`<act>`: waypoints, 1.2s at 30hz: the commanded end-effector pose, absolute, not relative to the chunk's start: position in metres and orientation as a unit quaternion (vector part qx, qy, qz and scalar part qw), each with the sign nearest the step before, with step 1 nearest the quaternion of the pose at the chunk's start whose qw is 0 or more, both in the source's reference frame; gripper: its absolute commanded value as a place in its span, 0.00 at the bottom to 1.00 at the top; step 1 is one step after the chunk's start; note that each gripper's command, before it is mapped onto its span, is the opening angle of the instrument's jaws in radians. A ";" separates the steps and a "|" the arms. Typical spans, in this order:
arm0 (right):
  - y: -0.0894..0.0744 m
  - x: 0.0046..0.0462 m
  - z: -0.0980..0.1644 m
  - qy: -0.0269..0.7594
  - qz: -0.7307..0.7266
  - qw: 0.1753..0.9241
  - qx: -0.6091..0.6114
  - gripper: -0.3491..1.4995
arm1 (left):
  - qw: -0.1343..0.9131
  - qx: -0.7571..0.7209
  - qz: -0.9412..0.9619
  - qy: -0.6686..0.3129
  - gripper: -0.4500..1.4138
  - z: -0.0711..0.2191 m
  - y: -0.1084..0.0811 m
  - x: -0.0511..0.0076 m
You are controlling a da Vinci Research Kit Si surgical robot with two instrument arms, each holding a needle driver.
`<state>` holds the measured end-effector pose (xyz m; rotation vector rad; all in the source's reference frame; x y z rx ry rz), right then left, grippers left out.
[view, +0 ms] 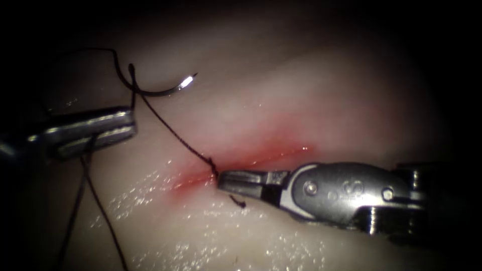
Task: Wound Closure
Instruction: Loop the right end-effector with suture in a clockwise fasion.
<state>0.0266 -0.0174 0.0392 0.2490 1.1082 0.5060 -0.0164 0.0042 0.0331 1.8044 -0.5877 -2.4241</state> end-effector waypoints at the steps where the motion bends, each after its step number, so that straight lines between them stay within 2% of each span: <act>1: -0.017 0.0281 0.040 0.529 0.221 0.809 0.132 0.00 | 0.030 0.587 -0.787 -0.188 0.00 0.034 0.004 -0.0171; 7: -0.015 0.0314 0.042 0.550 0.161 0.797 0.190 0.00 | 0.030 0.599 -0.781 -0.176 0.00 0.034 0.001 -0.0189; 11: -0.013 0.0334 0.043 0.596 0.129 0.767 0.199 0.00 | 0.030 0.620 -0.767 -0.162 0.00 0.035 0.000 -0.0207; 19: -0.010 0.0359 0.044 0.651 0.162 0.702 0.238 0.00 | 0.012 0.671 -0.733 -0.113 0.00 0.037 -0.001 -0.0220; 24: -0.009 0.0358 0.044 0.678 0.174 0.669 0.250 0.00 | -0.004 0.687 -0.722 -0.084 0.00 0.039 -0.002 -0.0212; 28: -0.010 0.0349 0.044 0.667 0.163 0.680 0.258 0.00 | -0.007 0.679 -0.729 -0.088 0.00 0.041 -0.002 -0.0203; 36: -0.013 0.0307 0.045 0.657 0.149 0.693 0.256 0.00 | -0.029 0.669 -0.736 -0.096 0.00 0.040 -0.001 -0.0172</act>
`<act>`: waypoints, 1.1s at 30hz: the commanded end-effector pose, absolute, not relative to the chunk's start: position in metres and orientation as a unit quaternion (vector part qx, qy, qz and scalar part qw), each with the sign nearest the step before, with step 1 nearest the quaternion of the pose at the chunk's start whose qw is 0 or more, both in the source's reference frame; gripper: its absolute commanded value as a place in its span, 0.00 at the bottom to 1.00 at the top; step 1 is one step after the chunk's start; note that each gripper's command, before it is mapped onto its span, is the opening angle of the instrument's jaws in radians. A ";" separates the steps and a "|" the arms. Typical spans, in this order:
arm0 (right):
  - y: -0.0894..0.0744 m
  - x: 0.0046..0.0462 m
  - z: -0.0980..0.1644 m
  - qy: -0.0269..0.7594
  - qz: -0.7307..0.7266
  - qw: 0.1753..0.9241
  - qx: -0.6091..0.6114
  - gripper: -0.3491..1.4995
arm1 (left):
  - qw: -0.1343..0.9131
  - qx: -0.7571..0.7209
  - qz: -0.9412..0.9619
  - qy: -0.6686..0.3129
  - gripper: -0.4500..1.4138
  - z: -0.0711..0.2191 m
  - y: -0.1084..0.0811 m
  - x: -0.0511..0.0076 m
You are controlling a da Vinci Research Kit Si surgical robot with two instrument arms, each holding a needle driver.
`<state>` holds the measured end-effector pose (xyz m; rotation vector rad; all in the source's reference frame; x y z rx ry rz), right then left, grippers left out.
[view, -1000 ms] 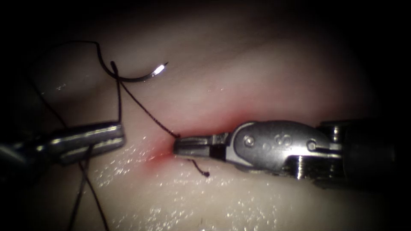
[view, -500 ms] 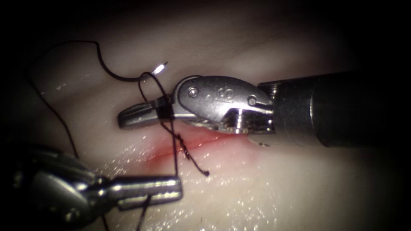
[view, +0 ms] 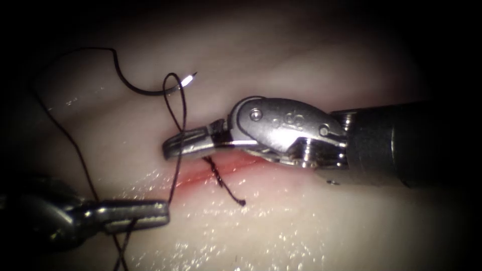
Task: Wound Closure
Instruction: Loop the right end-effector with suture in a clockwise fasion.
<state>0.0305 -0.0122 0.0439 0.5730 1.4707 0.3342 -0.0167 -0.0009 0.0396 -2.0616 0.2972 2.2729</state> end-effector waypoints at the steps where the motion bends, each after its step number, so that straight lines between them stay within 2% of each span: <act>1: -0.013 0.0303 0.045 0.654 0.147 0.697 0.254 0.00 | 0.031 -0.670 0.736 0.095 0.00 0.040 -0.001 -0.0170; 16: -0.014 0.0294 0.049 0.628 0.129 0.730 0.237 0.00 | 0.035 -0.666 0.739 0.097 0.00 0.040 -0.001 -0.0168; 21: -0.016 0.0293 0.051 0.591 0.110 0.765 0.231 0.00 | 0.037 -0.664 0.741 0.098 0.00 0.040 -0.001 -0.0168; 33: -0.015 0.0280 0.049 0.594 0.142 0.761 0.219 0.00 | 0.040 -0.658 0.745 0.102 0.00 0.040 -0.001 -0.0168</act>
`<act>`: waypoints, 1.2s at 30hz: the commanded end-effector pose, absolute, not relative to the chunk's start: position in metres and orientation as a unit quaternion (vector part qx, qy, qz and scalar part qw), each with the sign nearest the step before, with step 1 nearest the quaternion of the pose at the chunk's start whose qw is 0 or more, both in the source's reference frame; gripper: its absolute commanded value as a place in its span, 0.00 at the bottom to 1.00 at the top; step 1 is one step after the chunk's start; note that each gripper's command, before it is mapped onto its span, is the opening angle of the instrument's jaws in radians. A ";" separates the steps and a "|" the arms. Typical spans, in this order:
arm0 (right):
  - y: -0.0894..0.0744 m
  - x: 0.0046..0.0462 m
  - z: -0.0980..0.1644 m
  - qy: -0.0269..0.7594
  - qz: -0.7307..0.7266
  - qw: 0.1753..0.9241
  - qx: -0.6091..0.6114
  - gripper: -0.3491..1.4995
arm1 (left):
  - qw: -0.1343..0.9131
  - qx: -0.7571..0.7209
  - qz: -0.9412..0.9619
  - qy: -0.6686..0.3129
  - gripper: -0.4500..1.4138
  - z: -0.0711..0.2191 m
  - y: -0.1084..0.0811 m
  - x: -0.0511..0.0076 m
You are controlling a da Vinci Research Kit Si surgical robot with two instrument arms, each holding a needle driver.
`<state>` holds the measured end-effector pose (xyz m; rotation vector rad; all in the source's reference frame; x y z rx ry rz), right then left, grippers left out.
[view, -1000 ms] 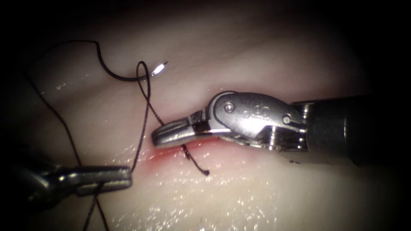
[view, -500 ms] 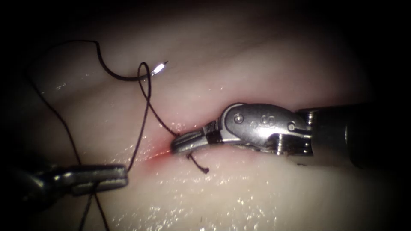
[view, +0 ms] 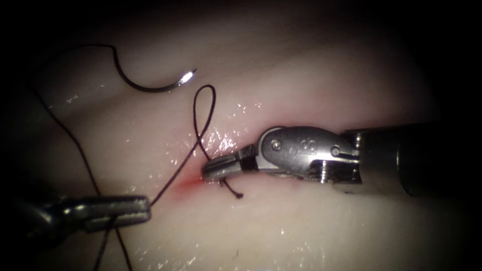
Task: Wound Closure
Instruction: Loop the right end-effector with suture in a clockwise fasion.
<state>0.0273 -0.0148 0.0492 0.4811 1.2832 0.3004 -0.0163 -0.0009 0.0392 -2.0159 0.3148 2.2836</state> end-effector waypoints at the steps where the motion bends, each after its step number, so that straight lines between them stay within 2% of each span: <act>1: -0.014 0.0277 0.048 0.595 0.159 0.759 0.211 0.22 | 0.041 -0.657 0.746 0.103 0.00 0.040 -0.001 -0.0168; 2: -0.014 0.0276 0.047 0.594 0.175 0.758 0.205 0.42 | 0.042 -0.654 0.748 0.104 0.00 0.040 -0.001 -0.0168; 4: -0.014 0.0274 0.045 0.586 0.211 0.758 0.194 0.67 | 0.047 -0.646 0.754 0.109 0.00 0.040 0.000 -0.0167; 5: -0.014 0.0274 0.045 0.583 0.218 0.758 0.192 0.72 | 0.048 -0.645 0.755 0.110 0.00 0.041 0.000 -0.0167; 6: -0.013 0.0275 0.044 0.579 0.231 0.760 0.186 0.73 | 0.048 -0.643 0.756 0.112 0.00 0.041 0.000 -0.0168; 7: -0.013 0.0276 0.043 0.582 0.219 0.763 0.178 0.69 | 0.049 -0.640 0.758 0.114 0.00 0.041 0.000 -0.0168; 8: -0.013 0.0279 0.043 0.588 0.205 0.760 0.186 0.50 | 0.048 -0.641 0.757 0.115 0.00 0.041 -0.001 -0.0169; 9: -0.013 0.0280 0.043 0.593 0.196 0.756 0.195 0.23 | 0.050 -0.642 0.757 0.114 0.00 0.041 -0.001 -0.0171; 10: -0.013 0.0282 0.042 0.595 0.193 0.754 0.201 0.01 | 0.052 -0.645 0.754 0.111 0.00 0.041 -0.001 -0.0174; 22: -0.010 0.0336 0.044 0.628 0.166 0.737 0.188 0.00 | 0.053 -0.679 0.727 0.088 0.00 0.042 -0.003 -0.0206; 24: -0.009 0.0341 0.045 0.671 0.174 0.691 0.205 0.00 | 0.051 -0.677 0.730 0.083 0.00 0.043 -0.004 -0.0211; 35: -0.008 0.0341 0.046 0.728 0.200 0.562 0.337 0.00 | 0.047 -0.684 0.725 0.064 0.00 0.048 -0.001 -0.0203; 36: -0.009 0.0341 0.046 0.739 0.202 0.533 0.358 0.00 | 0.043 -0.687 0.722 0.063 0.00 0.049 0.000 -0.0202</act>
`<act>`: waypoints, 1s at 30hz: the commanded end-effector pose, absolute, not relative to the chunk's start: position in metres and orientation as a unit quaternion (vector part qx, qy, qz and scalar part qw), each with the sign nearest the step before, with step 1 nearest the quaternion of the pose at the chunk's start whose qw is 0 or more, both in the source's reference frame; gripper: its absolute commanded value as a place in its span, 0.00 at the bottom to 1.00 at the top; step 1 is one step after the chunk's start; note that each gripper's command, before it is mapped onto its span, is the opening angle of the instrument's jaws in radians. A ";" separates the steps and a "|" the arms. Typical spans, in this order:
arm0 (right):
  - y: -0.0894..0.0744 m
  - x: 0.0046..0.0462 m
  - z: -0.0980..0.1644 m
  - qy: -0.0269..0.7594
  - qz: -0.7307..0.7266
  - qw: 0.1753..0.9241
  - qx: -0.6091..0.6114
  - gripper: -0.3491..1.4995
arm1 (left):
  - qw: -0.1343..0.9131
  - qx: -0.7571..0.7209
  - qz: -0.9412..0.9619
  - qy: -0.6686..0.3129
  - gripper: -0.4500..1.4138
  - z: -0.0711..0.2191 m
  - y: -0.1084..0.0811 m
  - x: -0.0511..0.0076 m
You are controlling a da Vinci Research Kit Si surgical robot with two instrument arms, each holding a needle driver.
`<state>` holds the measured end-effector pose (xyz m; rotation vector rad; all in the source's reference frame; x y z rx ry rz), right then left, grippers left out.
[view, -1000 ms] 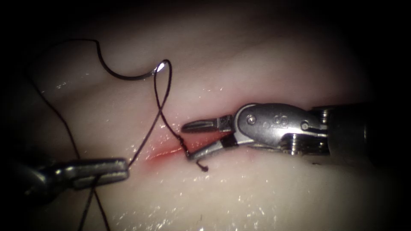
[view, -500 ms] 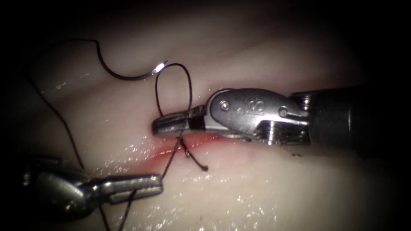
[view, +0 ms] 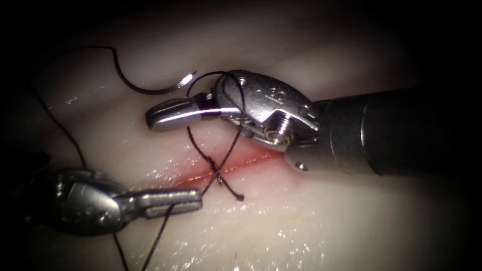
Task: Wound Closure
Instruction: Loop the right end-effector with suture in a clockwise fasion, then grasp the tail end of the suture with the right tool.
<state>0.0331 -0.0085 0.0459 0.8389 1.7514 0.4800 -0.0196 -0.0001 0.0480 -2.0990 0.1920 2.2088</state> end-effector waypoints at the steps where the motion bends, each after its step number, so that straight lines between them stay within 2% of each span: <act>1: -0.009 0.0341 0.046 0.739 0.202 0.533 0.358 0.00 | 0.043 -0.687 0.722 0.063 0.00 0.049 0.000 -0.0202; 7: -0.009 0.0338 0.046 0.766 0.196 0.468 0.395 0.00 | 0.038 -0.693 0.718 0.051 0.00 0.052 0.001 -0.0199; 15: -0.009 0.0328 0.045 0.757 0.164 0.459 0.435 0.00 | 0.035 -0.699 0.713 0.038 0.00 0.054 0.001 -0.0188; 21: -0.009 0.0316 0.045 0.728 0.097 0.488 0.472 0.00 | 0.034 -0.702 0.710 0.032 0.00 0.054 0.002 -0.0185; 30: -0.010 0.0309 0.044 0.604 -0.046 0.601 0.521 0.00 | 0.036 -0.703 0.710 0.027 0.00 0.054 0.004 -0.0186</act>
